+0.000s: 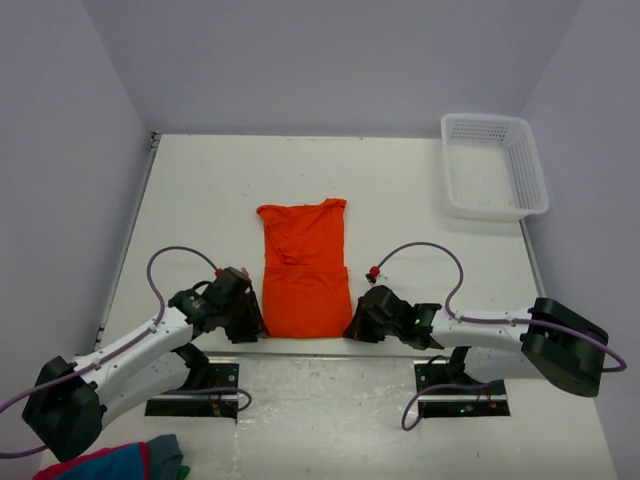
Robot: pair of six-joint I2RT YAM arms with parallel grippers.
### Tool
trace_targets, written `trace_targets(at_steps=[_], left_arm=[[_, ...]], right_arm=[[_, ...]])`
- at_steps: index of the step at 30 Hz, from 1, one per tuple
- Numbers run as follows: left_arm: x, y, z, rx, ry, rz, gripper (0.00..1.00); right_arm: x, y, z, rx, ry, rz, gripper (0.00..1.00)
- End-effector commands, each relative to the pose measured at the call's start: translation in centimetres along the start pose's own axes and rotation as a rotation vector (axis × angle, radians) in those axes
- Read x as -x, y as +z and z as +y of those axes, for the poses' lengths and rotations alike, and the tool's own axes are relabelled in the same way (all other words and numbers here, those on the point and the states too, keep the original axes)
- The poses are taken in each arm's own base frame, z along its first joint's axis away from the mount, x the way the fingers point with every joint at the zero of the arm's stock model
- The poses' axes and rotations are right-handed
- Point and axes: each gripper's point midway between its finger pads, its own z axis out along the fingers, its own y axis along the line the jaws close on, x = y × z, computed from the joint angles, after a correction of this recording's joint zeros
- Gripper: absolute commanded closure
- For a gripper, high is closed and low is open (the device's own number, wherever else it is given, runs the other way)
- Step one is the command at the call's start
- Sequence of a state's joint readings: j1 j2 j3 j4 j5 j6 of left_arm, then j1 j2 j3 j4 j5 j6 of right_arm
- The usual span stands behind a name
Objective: Fold and stack the t-shirts
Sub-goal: Grab one side of the 2/3 rectangular tshirt with both arms
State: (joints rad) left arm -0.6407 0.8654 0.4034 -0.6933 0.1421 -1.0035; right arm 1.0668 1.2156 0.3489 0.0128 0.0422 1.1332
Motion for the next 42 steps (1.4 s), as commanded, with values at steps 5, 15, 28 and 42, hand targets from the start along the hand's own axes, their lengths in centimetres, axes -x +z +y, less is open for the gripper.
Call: trace_targets(at_steps=[5,15,28,42], left_arm=[[-0.5,0.4,-1.0,-0.032,0.034,0.037,0.61],[0.0,0.9,-1.7,-0.050,0.043,0.029,0.61],[-0.2,1.9,-1.6,-0.056,0.035,0.038,0.86],[0.3,0.0,-1.3,-0.035,0.018,-0.014,1.00]], right_arm=[[-1.1,0.1,-4.9,-0.184,-0.039,0.014,1.00],[-1.3,0.1,-5.0,-0.180,-0.036,0.020,1.00],[-1.4,0.1,-4.8,-0.169,-0.040,0.031,1.00],[0.1,-1.1,-7.0,-0.321,0.002,-0.049,1.00]])
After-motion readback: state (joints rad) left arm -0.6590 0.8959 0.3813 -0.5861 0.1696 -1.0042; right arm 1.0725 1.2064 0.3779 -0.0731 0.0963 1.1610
